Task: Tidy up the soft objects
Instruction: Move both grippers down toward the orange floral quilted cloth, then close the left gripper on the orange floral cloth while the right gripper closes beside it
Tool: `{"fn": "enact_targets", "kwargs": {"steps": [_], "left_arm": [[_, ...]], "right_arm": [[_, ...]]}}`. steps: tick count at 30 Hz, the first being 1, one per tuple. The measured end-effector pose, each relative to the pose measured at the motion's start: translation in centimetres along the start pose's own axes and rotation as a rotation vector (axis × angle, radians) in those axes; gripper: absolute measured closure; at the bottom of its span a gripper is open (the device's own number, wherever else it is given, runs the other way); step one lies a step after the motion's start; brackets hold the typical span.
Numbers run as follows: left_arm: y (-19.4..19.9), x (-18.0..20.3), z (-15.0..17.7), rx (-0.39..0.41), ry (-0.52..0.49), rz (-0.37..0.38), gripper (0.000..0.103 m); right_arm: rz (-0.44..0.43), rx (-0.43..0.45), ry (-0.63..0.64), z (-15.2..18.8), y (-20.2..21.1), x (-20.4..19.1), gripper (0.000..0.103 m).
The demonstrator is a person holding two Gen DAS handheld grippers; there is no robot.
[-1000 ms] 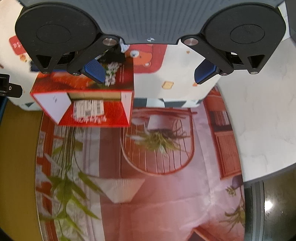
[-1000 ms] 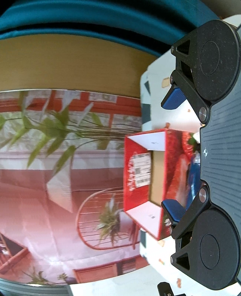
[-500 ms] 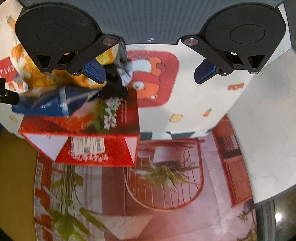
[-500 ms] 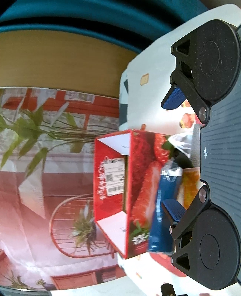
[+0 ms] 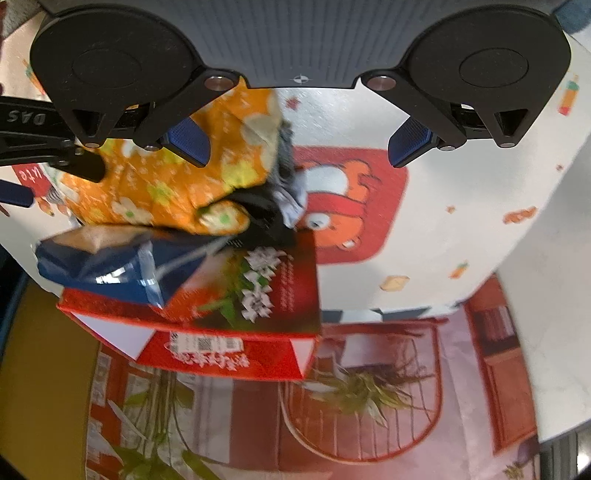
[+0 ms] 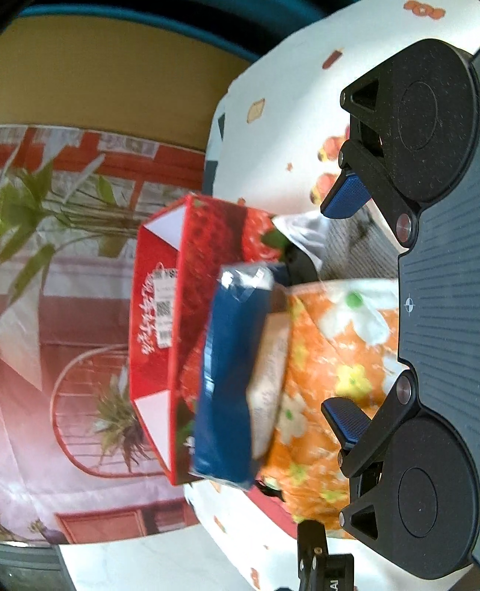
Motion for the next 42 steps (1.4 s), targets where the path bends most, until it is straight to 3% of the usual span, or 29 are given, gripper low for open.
{"fn": "enact_targets", "kwargs": {"steps": [5,13,28,34,39,42], "left_arm": [[-1.1,0.5,1.0,-0.005,-0.001,0.023,0.0],[-2.5,-0.1,2.1,0.018,0.166,0.093,0.0],[-2.2,0.5,1.1,-0.002,0.06,0.068,0.001],[-1.6,0.8,1.0,0.01,0.061,0.121,0.019],[-1.5,0.9,1.4,0.018,0.061,0.142,0.026],[-1.4,0.9,1.4,0.02,0.073,0.173,0.036]], "right_arm": [[-0.02,-0.016,-0.018,1.3,-1.2,-0.4,0.0],[-0.042,-0.009,-0.032,1.5,-1.9,-0.2,0.0],[-0.055,-0.007,-0.032,1.5,-1.9,-0.3,0.004],[-0.074,-0.01,-0.027,1.2,-1.5,-0.7,0.009],[-0.09,-0.008,-0.032,1.3,-1.1,-0.8,0.012],[-0.101,-0.004,-0.043,1.5,-0.8,-0.8,0.013]]}}
Point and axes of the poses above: each gripper's, at about its wrist camera, not at the fingertips, and y roughly against the way its jaws point, x to its right, z to its underside, the point moved 9 cm from there along -y, roughly the way its jaws point, and after that the axes turned 3 degrees about -y, right-handed, at the moved point
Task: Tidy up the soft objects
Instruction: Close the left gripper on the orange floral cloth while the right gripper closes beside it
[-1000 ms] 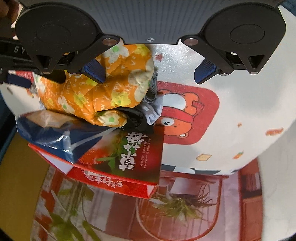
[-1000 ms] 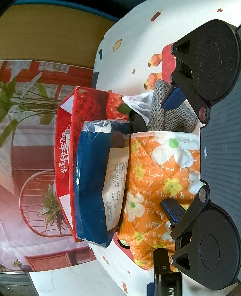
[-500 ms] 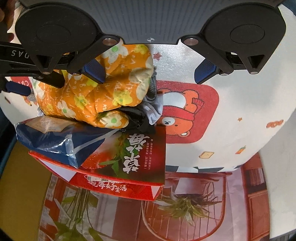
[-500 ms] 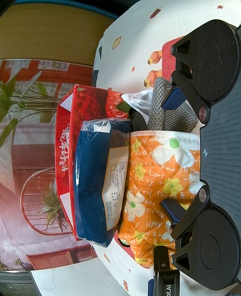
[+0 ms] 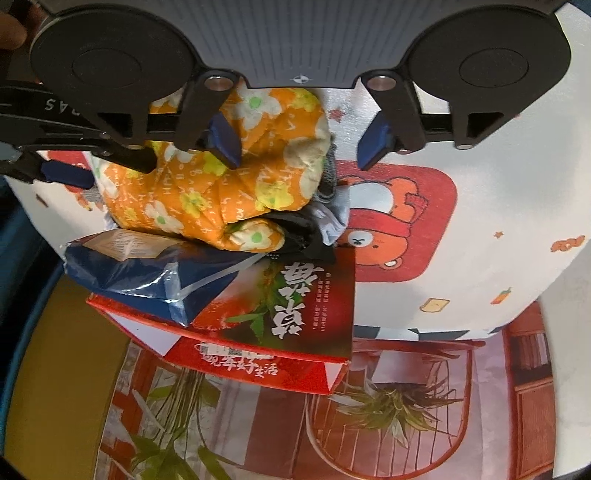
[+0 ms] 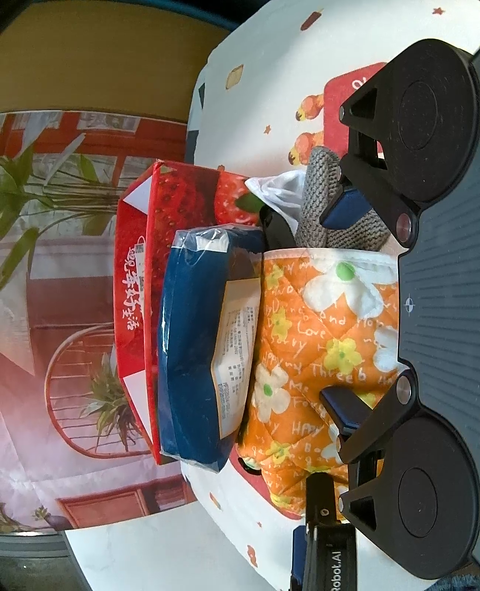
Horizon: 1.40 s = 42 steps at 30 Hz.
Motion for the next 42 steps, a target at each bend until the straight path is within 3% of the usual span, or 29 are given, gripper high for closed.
{"fn": "enact_targets", "kwargs": {"steps": [6,17,30,31,32,35,42], "left_arm": [[-0.1,0.2,0.4,-0.005,0.014,0.061,0.047],[-0.5,0.0,0.8,-0.017,0.059,0.106,0.049],[-0.6,1.1,1.3,-0.021,-0.031,0.103,0.052],[-0.5,1.0,1.3,-0.019,-0.031,0.103,0.055],[-0.5,1.0,1.2,-0.015,-0.037,0.101,0.064],[-0.2,1.0,1.2,-0.006,-0.08,0.061,0.081],[0.7,0.7,0.7,0.006,-0.064,0.062,0.089]], "right_arm": [[-0.018,0.013,-0.015,0.8,0.4,0.2,0.017],[-0.038,0.032,-0.055,0.9,0.6,0.6,0.017],[-0.07,0.049,-0.083,0.6,0.2,0.7,0.022],[-0.072,0.051,-0.079,0.5,0.1,0.7,0.022],[-0.075,0.052,-0.077,0.4,0.2,0.6,0.022],[-0.085,0.05,-0.076,0.4,0.3,0.3,0.029],[-0.085,0.054,-0.093,0.2,1.3,0.4,0.055]]}}
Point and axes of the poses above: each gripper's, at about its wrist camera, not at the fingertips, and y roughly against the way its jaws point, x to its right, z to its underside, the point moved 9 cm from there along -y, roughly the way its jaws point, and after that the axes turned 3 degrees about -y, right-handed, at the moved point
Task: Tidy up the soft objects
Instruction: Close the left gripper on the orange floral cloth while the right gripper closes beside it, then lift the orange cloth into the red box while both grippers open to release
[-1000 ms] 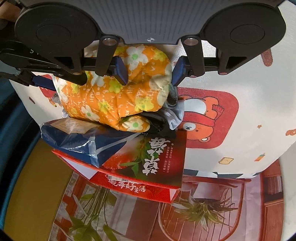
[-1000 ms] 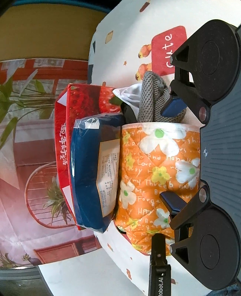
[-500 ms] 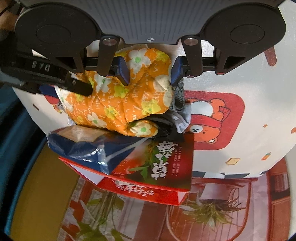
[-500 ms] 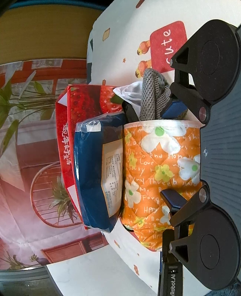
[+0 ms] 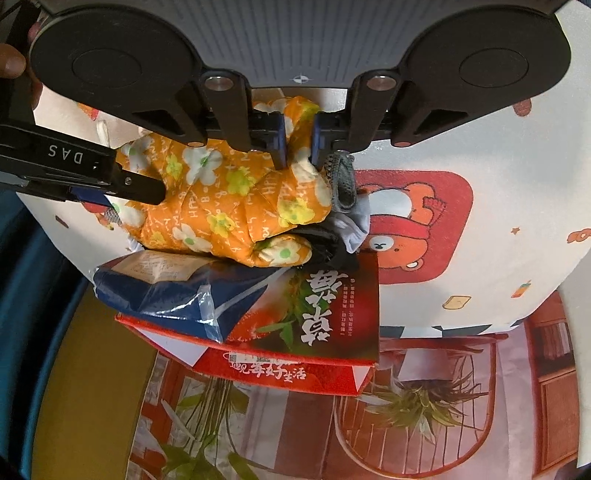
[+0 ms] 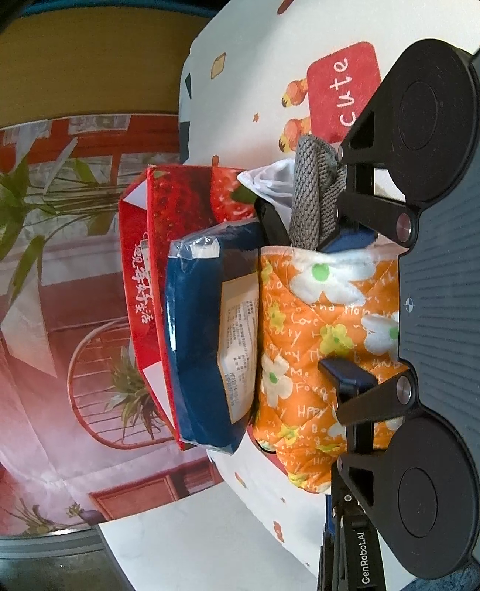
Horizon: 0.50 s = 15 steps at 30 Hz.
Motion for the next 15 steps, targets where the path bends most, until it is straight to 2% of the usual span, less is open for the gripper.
{"fn": "enact_targets", "kwargs": {"steps": [9,15], "left_arm": [[2.1,-0.2,-0.6,0.043,0.007,-0.011,0.092],[5.3,-0.4,-1.5,0.116,-0.002,-0.034,0.092]], "right_arm": [[-0.007,0.024,0.004,-0.8,1.9,-0.5,0.091],[-0.033,0.059,0.039,-1.8,3.9,-2.6,0.093]]}}
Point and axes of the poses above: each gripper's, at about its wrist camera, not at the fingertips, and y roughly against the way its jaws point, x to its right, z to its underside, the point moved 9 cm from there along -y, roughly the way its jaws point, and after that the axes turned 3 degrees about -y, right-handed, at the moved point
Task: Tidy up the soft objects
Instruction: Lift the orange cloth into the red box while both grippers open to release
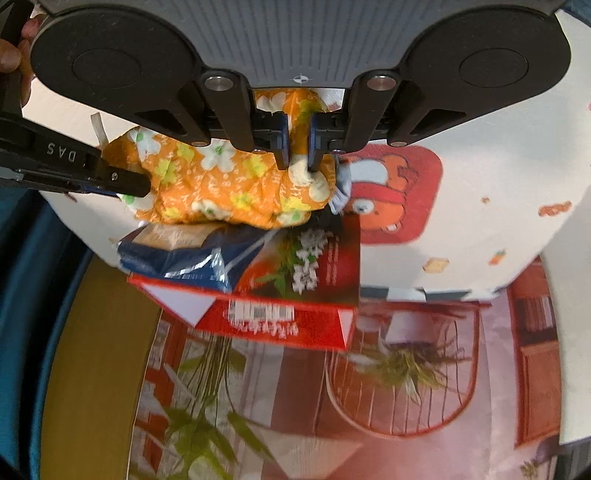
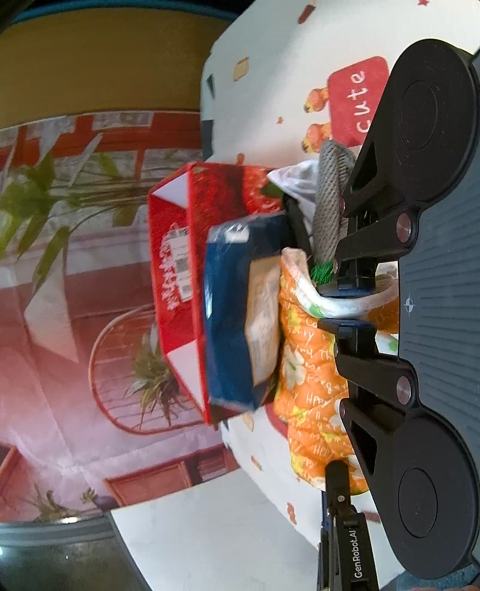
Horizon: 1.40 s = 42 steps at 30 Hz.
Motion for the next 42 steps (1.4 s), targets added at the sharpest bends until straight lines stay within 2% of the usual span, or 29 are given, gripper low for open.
{"fn": "enact_targets", "kwargs": {"steps": [6,15,21,26,31,37,42], "left_arm": [[3.0,-0.6,-1.8,0.08,0.023,-0.009,0.092],[7.5,-2.3,-6.3,0.242,0.076,-0.032,0.093],[8.3,-1.5,-9.7,0.312,0.058,-0.033,0.093],[6.1,0.1,-12.4,0.271,0.004,-0.014,0.092],[2.1,1.4,-14.7,0.241,-0.103,-0.043,0.092],[-4.5,2.2,-16.4,0.179,-0.128,-0.038,0.092],[-9.9,2.3,-17.1,0.102,-0.093,-0.036,0.092]], "right_arm": [[-0.025,0.044,0.065,-1.9,2.5,-3.1,0.093],[-0.054,0.15,0.152,-6.8,5.4,-6.8,0.093],[-0.07,0.211,0.173,-10.3,6.3,-7.5,0.093],[-0.069,0.204,0.139,-13.1,4.9,-5.7,0.093],[-0.082,0.172,0.08,-15.3,1.4,-3.3,0.093],[-0.051,0.123,0.064,-16.1,-4.3,0.0,0.093],[-0.017,0.093,0.044,-16.6,-8.3,3.0,0.093]]}}
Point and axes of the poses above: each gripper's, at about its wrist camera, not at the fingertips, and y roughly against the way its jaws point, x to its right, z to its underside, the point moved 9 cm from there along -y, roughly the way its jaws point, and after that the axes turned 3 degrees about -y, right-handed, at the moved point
